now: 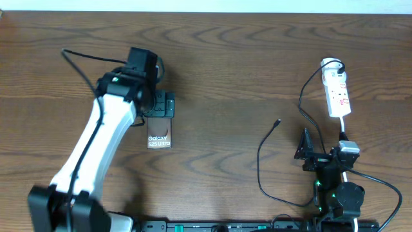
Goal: Plug charger to phone and switch on socket
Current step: 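Move the left gripper over the silver Galaxy phone and lower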
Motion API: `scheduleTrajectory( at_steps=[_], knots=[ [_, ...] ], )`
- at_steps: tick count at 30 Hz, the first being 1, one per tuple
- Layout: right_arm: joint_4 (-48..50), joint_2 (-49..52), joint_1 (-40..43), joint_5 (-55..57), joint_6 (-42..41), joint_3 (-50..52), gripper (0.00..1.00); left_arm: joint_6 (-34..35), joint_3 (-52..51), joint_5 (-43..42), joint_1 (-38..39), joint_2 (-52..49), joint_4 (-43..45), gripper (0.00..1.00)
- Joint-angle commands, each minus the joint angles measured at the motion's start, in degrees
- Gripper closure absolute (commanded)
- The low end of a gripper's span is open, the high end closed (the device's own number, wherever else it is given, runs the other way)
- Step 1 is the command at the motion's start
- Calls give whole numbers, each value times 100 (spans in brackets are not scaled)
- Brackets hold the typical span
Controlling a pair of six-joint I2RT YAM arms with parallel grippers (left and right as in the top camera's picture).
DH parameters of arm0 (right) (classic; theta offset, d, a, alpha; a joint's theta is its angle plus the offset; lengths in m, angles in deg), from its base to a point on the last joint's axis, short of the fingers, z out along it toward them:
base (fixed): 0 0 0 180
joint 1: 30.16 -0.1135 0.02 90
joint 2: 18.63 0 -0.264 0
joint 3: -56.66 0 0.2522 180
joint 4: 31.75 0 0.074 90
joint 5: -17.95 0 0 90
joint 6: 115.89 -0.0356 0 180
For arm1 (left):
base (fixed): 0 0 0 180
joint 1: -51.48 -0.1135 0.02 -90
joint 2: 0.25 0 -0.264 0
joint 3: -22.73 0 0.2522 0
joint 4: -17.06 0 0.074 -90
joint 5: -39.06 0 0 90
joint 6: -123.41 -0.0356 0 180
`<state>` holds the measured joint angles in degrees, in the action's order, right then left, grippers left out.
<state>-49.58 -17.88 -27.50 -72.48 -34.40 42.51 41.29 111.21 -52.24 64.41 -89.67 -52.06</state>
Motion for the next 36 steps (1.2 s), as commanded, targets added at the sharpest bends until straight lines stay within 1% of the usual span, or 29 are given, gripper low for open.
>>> scheduleTrajectory(
  at_steps=[1,6,11,30,36],
  knots=[
    [-24,0,-50,9,44,7,1,247,39,66,11,-457,-31,2],
    [-24,0,-50,9,44,7,1,374,-48,68,-7,-772,37,2],
    [-24,0,-50,9,44,7,1,511,-387,22,-76,-782,498,2],
    [-24,0,-50,9,44,7,1,468,-1587,24,-96,-811,1832,2],
    [-24,0,-50,9,44,7,1,468,-1655,24,-96,-1014,2041,2]
  ],
)
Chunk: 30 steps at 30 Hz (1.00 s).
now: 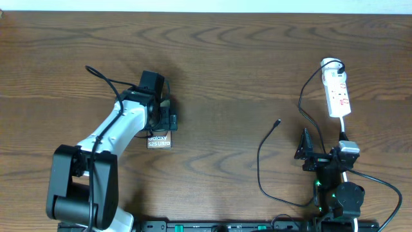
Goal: Plug charger to phone and switch on socket
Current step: 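Move the left gripper over the silver Galaxy phone and lower, then close the left gripper on the phone's long edges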
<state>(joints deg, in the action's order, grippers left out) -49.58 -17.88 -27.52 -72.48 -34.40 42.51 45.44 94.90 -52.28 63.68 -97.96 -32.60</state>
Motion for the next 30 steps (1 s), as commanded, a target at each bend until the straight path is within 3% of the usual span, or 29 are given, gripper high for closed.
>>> scheduleTrajectory(
  at_steps=[1,30],
  knots=[
    [-24,0,-48,9,44,7,1,52,-24,26,-24,-219,138,2],
    [-24,0,-48,9,44,7,1,74,-24,-424,-22,-1047,411,2]
  ],
)
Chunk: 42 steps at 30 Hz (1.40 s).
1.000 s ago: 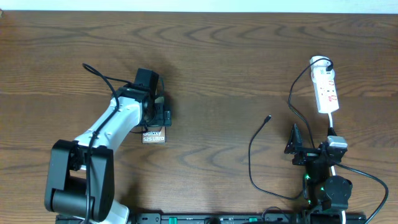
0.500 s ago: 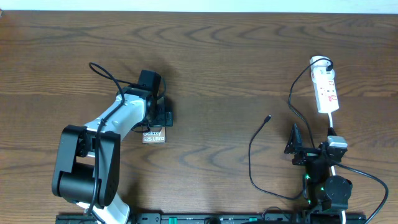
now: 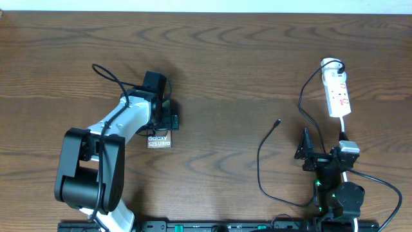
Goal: Plug charger to phone and switch on socket
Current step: 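Close the left gripper on the phone's long edges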
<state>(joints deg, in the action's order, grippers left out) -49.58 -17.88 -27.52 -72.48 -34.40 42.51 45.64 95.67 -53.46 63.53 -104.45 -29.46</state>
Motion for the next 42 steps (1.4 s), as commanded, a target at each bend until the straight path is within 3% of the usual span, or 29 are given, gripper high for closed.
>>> scheduleTrajectory(
  at_steps=[1,10,27,42],
  knots=[
    [-24,0,-48,9,44,7,1,52,-101,-306,-7,-398,114,2],
    [-24,0,-48,9,44,7,1,-120,-101,-284,243,-402,289,2],
    [-24,0,-48,9,44,7,1,125,-101,192,313,-404,-341,3],
    [-24,0,-48,9,44,7,1,1078,-101,531,306,-404,-229,4]
  ],
)
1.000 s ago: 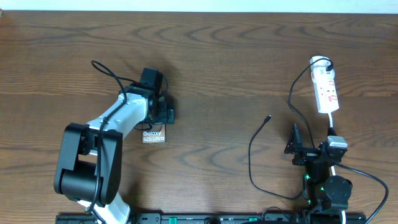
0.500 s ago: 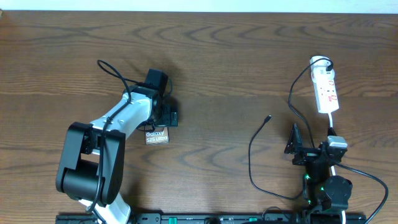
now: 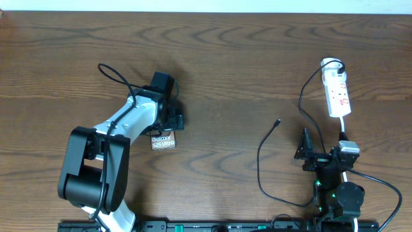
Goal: Plug charger to phone and switch on socket
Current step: 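Close the left gripper on the phone's long edges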
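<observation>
The phone [image 3: 163, 142], dark with a white "Galaxy S25 Ultra" label, lies left of the table's middle, slightly tilted. My left gripper [image 3: 174, 122] sits over the phone's far end, its fingers closed across it. The black charger cable [image 3: 260, 161] loops over the table to the right, and its free plug tip [image 3: 277, 121] lies bare on the wood, far from the phone. The white socket strip [image 3: 337, 94] lies at the far right with a plug in its far end. My right gripper [image 3: 305, 152] rests folded near the front edge, holding nothing.
A white lead runs from the socket strip toward the right arm's base [image 3: 340, 193]. The left arm's white links [image 3: 122, 122] stretch from the front left toward the phone. The wooden table's far edge [image 3: 206, 13] meets a pale wall.
My left gripper has shifted a little to the right and toward the front. The phone under it has slid slightly right and turned a bit. The right arm and cable have not moved.
My left gripper stood over the phone's far end with the arm stretched out. At each later moment the arm was folded more and the gripper a little further right. Now the phone has shifted with it. The right arm, cable and socket strip stayed put.
</observation>
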Motion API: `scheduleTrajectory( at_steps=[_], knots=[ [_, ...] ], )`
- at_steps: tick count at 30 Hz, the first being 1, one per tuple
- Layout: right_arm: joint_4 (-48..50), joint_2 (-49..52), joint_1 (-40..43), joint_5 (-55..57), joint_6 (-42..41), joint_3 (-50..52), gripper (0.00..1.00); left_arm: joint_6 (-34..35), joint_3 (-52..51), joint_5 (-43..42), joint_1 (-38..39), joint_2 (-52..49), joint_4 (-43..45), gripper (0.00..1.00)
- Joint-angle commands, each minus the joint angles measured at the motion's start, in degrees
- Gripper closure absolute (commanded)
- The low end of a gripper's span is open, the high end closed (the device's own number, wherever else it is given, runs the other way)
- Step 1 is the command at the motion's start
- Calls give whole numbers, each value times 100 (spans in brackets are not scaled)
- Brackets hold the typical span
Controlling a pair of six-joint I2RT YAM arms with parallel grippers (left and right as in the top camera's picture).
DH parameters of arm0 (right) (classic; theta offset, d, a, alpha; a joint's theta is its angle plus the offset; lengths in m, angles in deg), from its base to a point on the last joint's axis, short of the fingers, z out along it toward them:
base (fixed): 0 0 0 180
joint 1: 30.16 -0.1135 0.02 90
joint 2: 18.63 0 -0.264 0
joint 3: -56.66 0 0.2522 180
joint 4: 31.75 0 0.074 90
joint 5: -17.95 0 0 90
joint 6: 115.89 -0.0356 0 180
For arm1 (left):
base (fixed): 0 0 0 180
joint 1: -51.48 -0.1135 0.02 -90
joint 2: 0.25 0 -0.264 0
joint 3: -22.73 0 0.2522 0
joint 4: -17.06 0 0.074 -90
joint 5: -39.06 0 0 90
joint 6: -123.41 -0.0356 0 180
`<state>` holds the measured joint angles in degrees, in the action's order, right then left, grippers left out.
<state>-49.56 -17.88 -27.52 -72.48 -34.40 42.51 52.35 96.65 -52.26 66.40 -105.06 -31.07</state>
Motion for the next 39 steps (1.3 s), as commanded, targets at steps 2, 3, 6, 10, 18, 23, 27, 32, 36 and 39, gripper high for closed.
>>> scheduleTrajectory(
  at_steps=[2,3,6,10,18,23,27,32,36,39],
  knots=[
    [-26,0,-48,9,44,7,1,546,-199,487,15,-343,-68,4],
    [-26,0,-48,9,44,7,1,614,-199,522,9,-343,-68,4],
    [-26,0,-48,9,44,7,1,649,-199,551,-20,-343,-42,4],
    [-26,0,-48,9,44,7,1,647,-199,549,-125,-343,-44,3],
    [-26,0,-48,9,44,7,1,81,-199,461,-243,-343,-22,8],
    [-26,0,-48,9,44,7,1,-177,-199,304,-243,-343,-4,11],
    [-26,0,-48,9,44,7,1,-175,-199,304,-243,-343,-4,20],
    [-26,0,-48,9,44,7,1,-177,-199,201,-243,-341,-4,27],
    [-26,0,-48,9,44,7,1,-177,-199,199,-243,-341,-2,31],
    [-26,0,-48,9,44,7,1,-203,-181,201,-243,-339,-2,31]
  ],
)
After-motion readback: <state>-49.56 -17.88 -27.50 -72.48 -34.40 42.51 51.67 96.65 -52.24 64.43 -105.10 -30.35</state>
